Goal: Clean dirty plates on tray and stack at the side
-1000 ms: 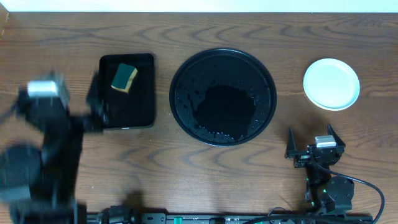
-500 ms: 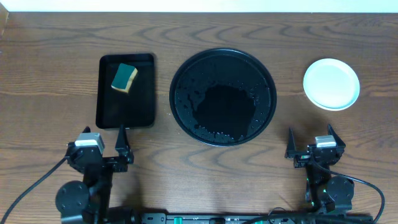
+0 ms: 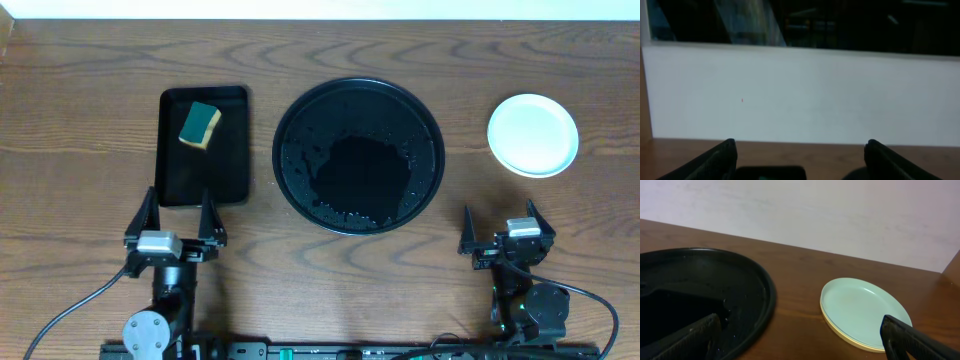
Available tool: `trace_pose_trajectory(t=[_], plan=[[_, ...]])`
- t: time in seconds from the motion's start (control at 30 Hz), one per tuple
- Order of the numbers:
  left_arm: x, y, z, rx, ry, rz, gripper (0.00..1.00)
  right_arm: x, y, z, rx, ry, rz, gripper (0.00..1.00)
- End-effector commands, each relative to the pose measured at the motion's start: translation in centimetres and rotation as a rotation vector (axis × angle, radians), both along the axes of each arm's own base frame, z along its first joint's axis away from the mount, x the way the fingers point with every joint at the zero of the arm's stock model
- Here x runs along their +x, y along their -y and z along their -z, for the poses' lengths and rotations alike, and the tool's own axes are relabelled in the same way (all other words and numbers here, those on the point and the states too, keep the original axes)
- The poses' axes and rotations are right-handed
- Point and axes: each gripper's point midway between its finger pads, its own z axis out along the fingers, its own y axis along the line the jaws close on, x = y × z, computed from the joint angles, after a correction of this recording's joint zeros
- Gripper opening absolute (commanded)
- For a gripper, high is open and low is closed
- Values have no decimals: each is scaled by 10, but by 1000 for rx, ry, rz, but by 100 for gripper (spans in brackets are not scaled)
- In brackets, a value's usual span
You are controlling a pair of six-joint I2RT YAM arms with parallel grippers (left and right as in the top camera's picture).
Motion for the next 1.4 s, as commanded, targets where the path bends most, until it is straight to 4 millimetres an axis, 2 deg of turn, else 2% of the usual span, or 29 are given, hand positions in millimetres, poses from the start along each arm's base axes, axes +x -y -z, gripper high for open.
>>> trace_pose_trajectory(t=[0.0,0.23,0.37,0.53,1.37], plan=[[4,-1,15,-17,-22,-5,81,0,4,0,-11,1,20,99],[14,-1,65,-26,-169,-3,81,0,4,0,-11,1,20,99],[16,-2,86,-33,-254,-10,81,0,4,0,-11,1,20,99],[14,-3,128,-41,-427,-21,81,0,4,0,-11,1,20,99],[14,-5,128,-41,-427,-30,81,0,4,0,-11,1,20,99]])
